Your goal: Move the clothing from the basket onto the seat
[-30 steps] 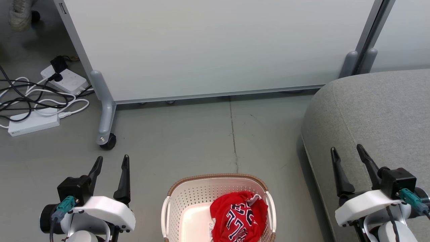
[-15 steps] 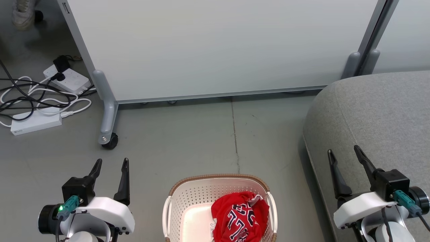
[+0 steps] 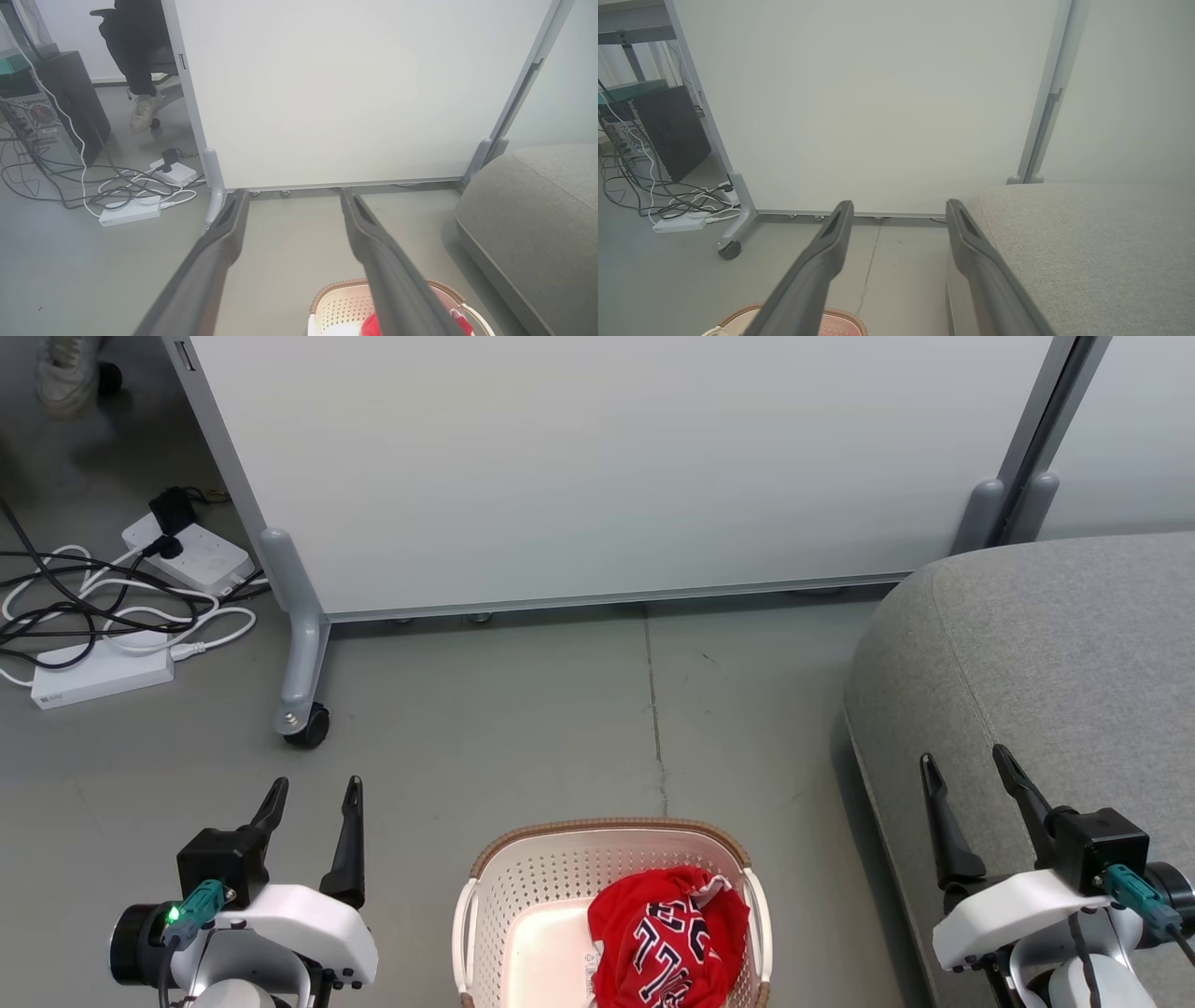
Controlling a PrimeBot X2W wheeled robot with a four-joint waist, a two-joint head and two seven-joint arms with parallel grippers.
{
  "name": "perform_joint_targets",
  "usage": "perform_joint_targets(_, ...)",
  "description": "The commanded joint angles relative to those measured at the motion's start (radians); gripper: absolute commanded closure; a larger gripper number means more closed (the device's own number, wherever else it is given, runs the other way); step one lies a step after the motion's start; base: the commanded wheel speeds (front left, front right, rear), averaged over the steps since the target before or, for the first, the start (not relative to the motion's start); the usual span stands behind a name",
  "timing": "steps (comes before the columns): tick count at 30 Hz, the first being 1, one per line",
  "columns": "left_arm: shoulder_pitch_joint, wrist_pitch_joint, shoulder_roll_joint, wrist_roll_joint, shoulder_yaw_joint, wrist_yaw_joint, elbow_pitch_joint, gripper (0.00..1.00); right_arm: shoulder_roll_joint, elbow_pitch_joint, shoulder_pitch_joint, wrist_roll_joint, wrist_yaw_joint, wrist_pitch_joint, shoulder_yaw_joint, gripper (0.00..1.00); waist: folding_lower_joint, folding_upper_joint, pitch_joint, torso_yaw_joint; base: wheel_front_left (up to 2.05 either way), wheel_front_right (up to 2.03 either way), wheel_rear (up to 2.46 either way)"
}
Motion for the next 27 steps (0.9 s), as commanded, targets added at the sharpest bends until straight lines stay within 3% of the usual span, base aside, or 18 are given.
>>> perform_joint_targets(1, -0.002, -0.005, 0.006, -0.004, -0.001, 0.005, 0.001, 0.0, -0.002, 0.002, -0.004, 0.006, 0.002, -0.007, -0.005, 0.0, 0.0, -0.0001, 0.001, 0.0, 0.0, 0.0, 0.0)
perform_joint_targets(12, -0.018, -0.01, 0.01, -0.006, -0.008, 0.012, -0.008, 0.0, -0.001, 0.0, -0.021, 0.011, 0.002, -0.01, 0.0, 0.0, 0.0, -0.0001, 0.029, -0.003, 0.0, 0.0, 0.0)
perform_joint_targets(27, -0.133, -0.028, -0.032, 0.01, -0.083, -0.031, 0.061, 0.0, -0.001, -0.078, -0.107, 0.049, 0.002, -0.014, -0.01, 0.0, 0.0, -0.0001, 0.232, -0.054, 0.0, 0.0, 0.0)
